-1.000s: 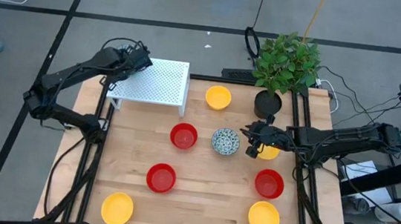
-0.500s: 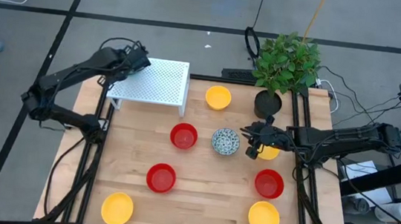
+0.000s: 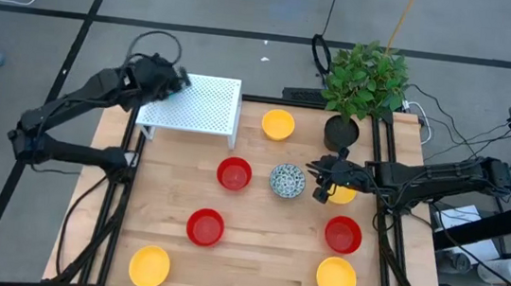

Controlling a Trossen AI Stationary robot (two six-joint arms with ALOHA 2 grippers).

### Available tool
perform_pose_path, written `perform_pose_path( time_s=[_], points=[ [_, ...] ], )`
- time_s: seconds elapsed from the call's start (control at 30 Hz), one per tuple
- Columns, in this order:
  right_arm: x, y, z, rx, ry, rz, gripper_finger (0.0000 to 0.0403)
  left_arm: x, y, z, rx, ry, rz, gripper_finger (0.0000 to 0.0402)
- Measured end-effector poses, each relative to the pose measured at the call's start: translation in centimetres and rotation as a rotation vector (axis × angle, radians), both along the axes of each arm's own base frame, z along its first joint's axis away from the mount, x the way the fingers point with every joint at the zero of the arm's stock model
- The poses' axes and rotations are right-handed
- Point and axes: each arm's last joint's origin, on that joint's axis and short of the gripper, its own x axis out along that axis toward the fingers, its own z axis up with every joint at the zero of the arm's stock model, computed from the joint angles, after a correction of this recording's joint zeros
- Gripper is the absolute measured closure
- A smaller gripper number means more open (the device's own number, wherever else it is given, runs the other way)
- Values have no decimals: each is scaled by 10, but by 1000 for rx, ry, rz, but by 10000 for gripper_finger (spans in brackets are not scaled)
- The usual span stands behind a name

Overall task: Pick & Place Mini bowls
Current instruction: Put the bottom left red bowl on the shelf

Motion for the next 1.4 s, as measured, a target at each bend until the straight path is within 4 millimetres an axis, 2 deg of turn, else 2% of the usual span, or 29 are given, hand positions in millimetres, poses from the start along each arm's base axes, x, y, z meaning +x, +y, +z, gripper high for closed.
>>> perform_pose_path(
  time_s=[0.17,0.33,0.43,0.57,0.7,0.8,1.1,1.23,1.4],
  points=[
    [0,0,0,0,0,0,287,40,-33,13,34,-169,-506,238],
    [0,1,0,32,2,36,287,81,-87,10,29,-230,-891,253],
    [0,2,-1,44,3,50,287,98,-126,-2,-50,-213,-1071,252],
    [0,2,-1,48,4,56,287,114,-175,-25,-185,-151,-1219,244],
    [0,2,-1,39,9,65,287,123,-219,-50,-255,-51,-1362,237],
    [0,2,-1,20,17,81,287,128,-244,-70,-253,47,-1455,236],
    [0,2,-1,12,22,89,287,141,-285,-131,-135,340,-1701,236],
    [0,2,-1,12,27,89,287,146,-291,-154,-153,430,-1712,236],
    [0,2,-1,12,27,89,287,150,-292,-173,-192,498,-1668,236]
  ],
)
